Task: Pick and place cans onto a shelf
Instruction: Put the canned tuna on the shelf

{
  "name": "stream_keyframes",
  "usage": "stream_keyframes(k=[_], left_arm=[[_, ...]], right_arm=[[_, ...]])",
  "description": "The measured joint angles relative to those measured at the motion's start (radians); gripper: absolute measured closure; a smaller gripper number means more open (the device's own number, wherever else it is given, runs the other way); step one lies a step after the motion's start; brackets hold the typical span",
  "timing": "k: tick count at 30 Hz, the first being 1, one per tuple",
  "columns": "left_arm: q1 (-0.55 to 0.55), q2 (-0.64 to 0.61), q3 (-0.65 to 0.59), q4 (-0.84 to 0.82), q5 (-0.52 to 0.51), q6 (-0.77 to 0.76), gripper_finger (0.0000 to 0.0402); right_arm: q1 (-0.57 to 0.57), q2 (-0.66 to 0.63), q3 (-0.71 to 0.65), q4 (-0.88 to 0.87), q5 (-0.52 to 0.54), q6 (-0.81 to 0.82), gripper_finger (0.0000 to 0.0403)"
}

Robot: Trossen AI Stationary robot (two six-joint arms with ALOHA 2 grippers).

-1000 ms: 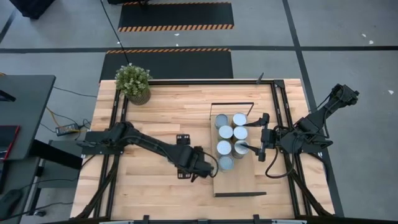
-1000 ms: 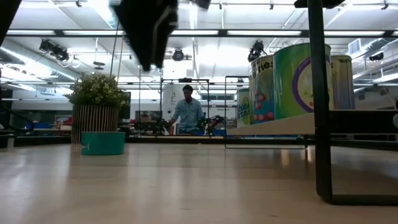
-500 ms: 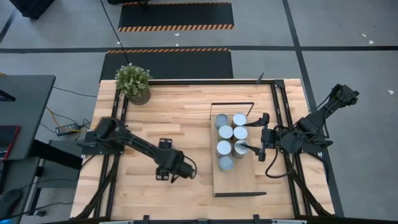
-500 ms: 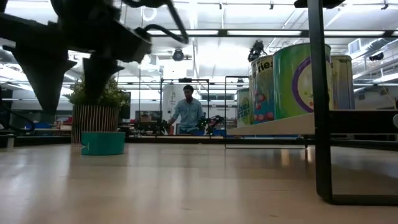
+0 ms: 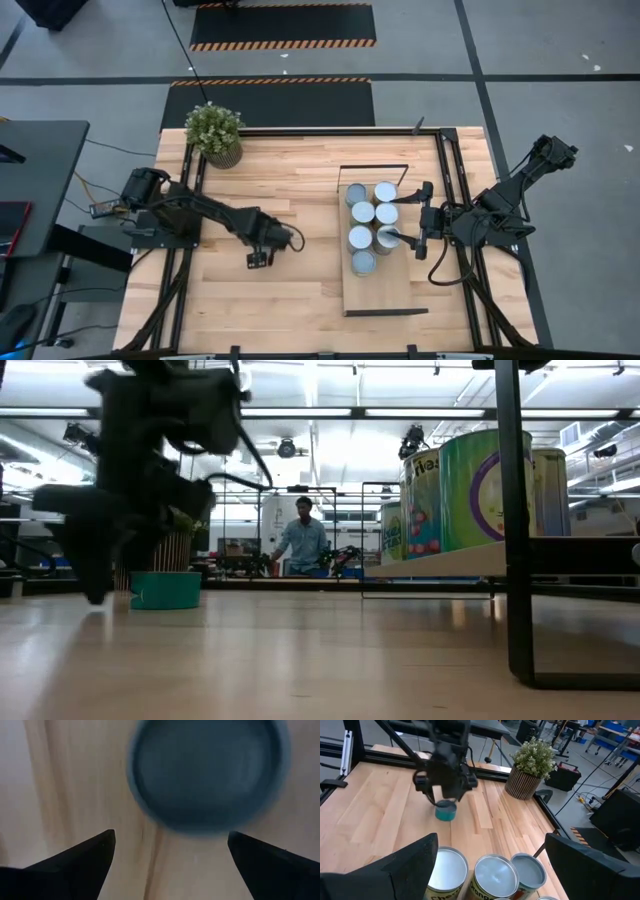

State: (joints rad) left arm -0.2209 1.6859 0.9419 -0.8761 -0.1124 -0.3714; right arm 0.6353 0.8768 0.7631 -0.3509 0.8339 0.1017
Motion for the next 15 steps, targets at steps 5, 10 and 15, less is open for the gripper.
stream_keyframes(k=[5,10,15], left_arm=[[0.064,0.0,-0.03,0.115,0.039,0.043,0.0008],[0.069,0.001,-0.027,0.182,0.036,0.042,0.0023],[0.066,0.002,-0.026,0.238,0.051,0.026,0.0059]], right_arm=[[0.0,0.0,0.0,-0.001,0.0,0.0,0.0028],[0.0,0.0,0.0,-0.001,0.0,0.0,0.0028],[-0.001,0.0,0.0,0.002,0.0,0.0,0.0028]])
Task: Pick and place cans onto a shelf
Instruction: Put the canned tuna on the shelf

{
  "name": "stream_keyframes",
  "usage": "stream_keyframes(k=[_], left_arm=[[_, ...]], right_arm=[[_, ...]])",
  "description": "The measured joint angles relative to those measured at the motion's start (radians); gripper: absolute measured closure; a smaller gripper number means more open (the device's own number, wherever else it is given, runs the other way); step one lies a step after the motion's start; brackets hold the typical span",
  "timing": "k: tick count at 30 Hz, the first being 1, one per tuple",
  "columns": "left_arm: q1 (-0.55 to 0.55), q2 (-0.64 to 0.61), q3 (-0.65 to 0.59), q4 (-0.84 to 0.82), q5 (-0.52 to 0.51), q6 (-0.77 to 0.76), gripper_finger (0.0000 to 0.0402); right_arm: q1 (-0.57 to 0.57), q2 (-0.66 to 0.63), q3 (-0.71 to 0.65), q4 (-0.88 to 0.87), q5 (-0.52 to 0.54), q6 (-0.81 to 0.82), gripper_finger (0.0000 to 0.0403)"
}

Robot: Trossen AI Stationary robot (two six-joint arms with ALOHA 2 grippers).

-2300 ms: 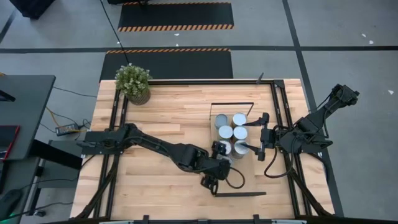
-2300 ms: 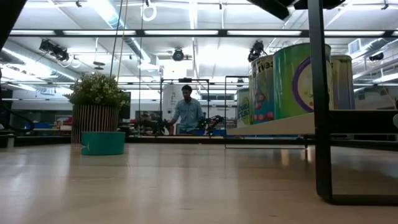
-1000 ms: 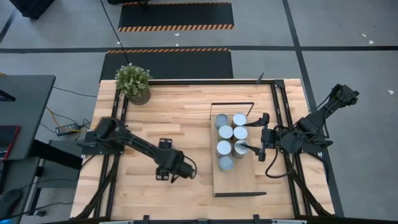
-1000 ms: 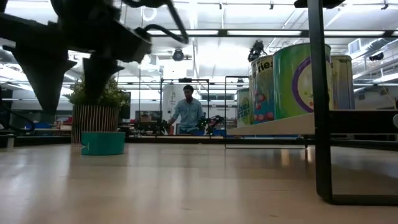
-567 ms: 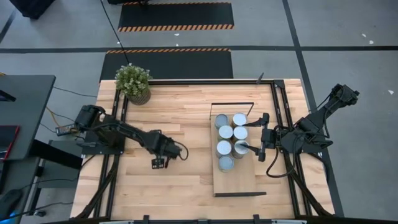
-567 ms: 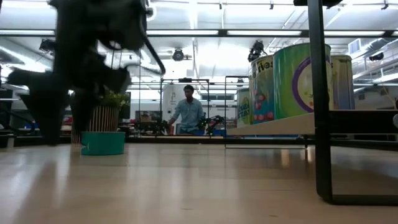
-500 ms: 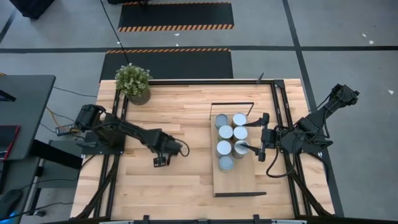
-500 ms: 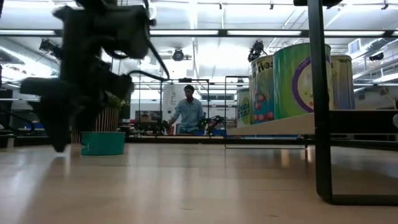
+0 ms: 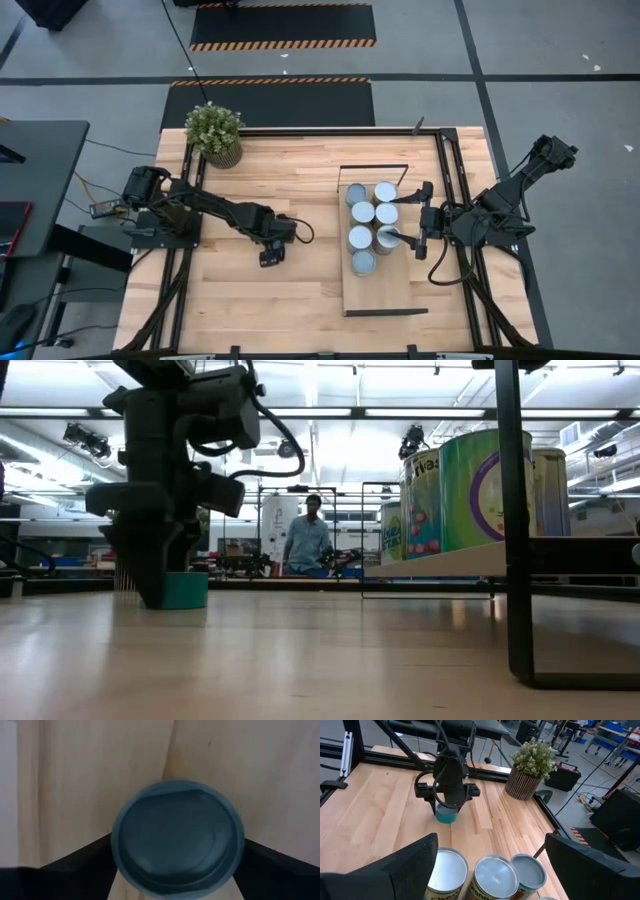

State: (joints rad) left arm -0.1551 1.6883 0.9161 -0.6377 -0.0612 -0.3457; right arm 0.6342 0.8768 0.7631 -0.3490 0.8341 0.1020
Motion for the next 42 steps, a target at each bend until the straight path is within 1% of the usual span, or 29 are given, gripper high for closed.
stream_keyframes(k=[6,9,11,14,18,20,23,26,28,32,34,36,39,42], left_arm=[[0.0,0.0,0.0,0.034,0.025,-0.005,0.0106],[0.0,0.0,0.002,0.044,0.055,-0.013,0.0114],[0.0,0.002,0.027,0.04,0.099,-0.045,0.0112],[-0.028,0.002,0.101,0.08,0.13,-0.088,0.0108],[-0.096,0.02,0.202,0.164,0.106,-0.105,0.0106],[-0.122,0.061,0.266,0.201,0.106,-0.107,0.0106],[-0.146,0.168,0.398,0.208,0.115,-0.099,0.0106],[-0.157,0.284,0.551,0.17,0.171,-0.043,0.0105],[-0.161,0.349,0.65,0.121,0.201,0.027,0.0105],[-0.169,0.44,0.802,0.04,0.213,0.166,0.0105],[-0.169,0.462,0.842,0.038,0.212,0.21,0.0105],[-0.168,0.476,0.864,0.044,0.175,0.255,0.0104],[-0.167,0.493,0.864,0.039,0.109,0.32,0.0104],[-0.17,0.509,0.864,0.049,0.094,0.397,0.0104]], right_arm=[[0.0,0.0,0.0,0.003,0.0,0.0,0.0028],[0.0,0.0,0.0,0.003,0.0,0.0,0.0028],[0.0,0.0,0.0,0.003,0.0,-0.001,0.0028],[0.0,0.0,0.0,0.004,0.0,-0.009,0.0028],[0.0,0.0,0.0,0.02,0.001,-0.021,0.0028],[0.0,0.0,0.0,0.022,0.001,-0.026,0.0028],[0.0,0.0,0.0,0.028,0.001,-0.029,0.0028],[0.0,0.0,0.0,0.035,0.001,-0.032,0.0028],[0.0,0.0,0.0,0.036,0.001,-0.031,0.0028],[0.0,0.0,0.0,0.036,0.001,-0.031,0.0028],[0.0,0.0,0.0,0.035,0.0,-0.031,0.0028],[0.0,0.0,0.0,0.035,-0.003,-0.031,0.0028],[0.0,0.0,0.0,0.035,-0.009,-0.032,0.0028],[0.0,0.0,0.0,0.035,-0.01,-0.032,0.0028]])
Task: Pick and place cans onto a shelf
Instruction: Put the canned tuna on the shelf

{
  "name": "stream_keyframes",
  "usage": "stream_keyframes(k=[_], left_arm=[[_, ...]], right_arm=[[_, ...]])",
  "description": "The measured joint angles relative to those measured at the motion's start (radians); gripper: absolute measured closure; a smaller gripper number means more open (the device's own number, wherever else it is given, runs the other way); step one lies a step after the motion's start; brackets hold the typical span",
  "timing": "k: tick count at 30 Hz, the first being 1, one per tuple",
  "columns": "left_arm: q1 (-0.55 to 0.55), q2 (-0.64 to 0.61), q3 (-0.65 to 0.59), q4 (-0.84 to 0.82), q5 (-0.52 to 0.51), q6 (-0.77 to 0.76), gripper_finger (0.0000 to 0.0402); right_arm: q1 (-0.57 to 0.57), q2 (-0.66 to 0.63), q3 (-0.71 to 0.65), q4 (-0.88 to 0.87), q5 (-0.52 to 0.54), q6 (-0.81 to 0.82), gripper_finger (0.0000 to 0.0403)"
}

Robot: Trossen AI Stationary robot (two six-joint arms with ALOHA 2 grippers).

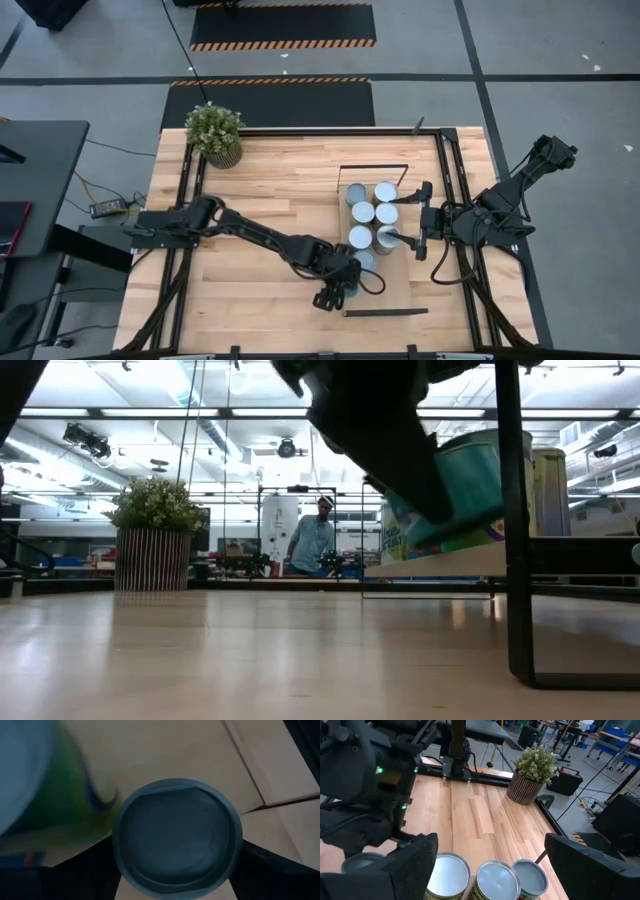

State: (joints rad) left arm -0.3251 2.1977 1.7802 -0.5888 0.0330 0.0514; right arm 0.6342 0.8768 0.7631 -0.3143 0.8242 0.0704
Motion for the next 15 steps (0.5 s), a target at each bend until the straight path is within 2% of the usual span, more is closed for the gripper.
stream_keyframes(k=[6,15], left_arm=[[-0.012,0.014,0.0,0.063,-0.004,0.066,0.0103],[-0.027,0.016,0.0,0.068,-0.011,0.059,0.0085]], right_arm=[[0.0,0.0,0.0,0.0,0.0,0.002,0.0028],[0.0,0.0,0.0,0.0,0.0,0.005,0.0028]])
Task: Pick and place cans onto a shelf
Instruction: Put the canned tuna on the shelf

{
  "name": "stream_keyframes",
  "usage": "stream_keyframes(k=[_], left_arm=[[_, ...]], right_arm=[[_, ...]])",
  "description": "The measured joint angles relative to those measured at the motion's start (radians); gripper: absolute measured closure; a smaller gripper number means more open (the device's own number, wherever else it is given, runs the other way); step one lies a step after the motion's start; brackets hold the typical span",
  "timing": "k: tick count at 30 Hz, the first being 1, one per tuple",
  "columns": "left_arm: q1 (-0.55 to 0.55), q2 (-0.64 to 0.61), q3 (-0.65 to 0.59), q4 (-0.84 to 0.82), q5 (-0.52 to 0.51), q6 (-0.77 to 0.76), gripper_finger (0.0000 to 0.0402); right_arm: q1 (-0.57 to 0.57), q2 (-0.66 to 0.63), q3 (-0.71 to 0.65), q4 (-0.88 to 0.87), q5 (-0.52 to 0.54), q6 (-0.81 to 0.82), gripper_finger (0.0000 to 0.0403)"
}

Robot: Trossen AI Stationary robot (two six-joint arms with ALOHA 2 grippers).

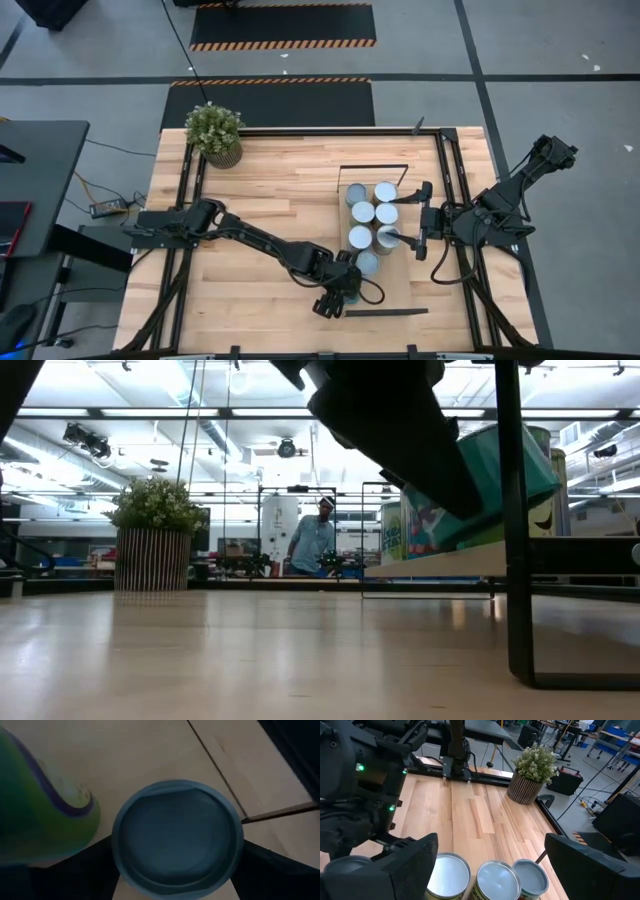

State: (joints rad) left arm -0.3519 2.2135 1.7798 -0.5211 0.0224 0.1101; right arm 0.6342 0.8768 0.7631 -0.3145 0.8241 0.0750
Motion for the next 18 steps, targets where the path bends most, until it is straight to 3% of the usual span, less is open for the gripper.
stream_keyframes(k=[12,18], left_arm=[[0.019,0.0,0.0,0.004,0.0,-0.191,0.0086],[0.024,0.0,0.0,0.032,0.088,-0.243,0.0086]], right_arm=[[0.0,0.0,0.0,0.0,0.0,0.0,0.0028],[0.0,0.0,0.0,0.0,0.0,0.0,0.0028]])
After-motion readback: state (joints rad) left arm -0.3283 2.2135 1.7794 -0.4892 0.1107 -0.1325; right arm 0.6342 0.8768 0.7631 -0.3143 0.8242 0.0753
